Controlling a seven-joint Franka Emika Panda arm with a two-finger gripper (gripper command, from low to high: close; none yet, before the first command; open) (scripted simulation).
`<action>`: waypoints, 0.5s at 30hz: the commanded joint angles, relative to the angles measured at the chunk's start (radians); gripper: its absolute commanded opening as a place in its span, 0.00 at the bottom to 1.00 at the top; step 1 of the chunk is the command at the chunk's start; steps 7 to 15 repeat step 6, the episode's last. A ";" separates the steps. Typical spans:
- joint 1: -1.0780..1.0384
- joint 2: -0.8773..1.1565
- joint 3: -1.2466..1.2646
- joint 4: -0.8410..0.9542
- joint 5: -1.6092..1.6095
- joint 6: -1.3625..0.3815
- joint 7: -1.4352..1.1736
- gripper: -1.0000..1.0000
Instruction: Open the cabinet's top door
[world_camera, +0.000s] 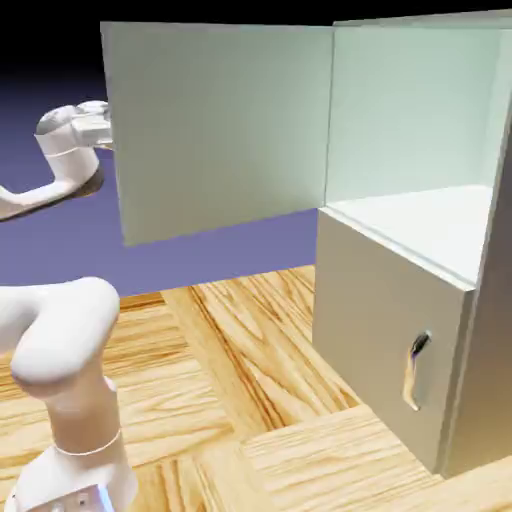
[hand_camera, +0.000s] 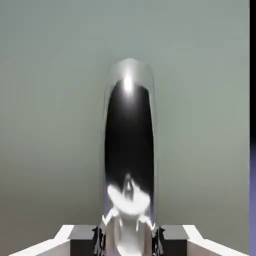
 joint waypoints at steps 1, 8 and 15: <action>-0.028 0.001 0.012 0.036 0.004 -0.029 -0.006 0.00; -0.169 0.005 0.058 0.217 0.021 -0.163 -0.042 0.00; -0.169 0.005 0.058 0.217 0.021 -0.163 -0.042 0.00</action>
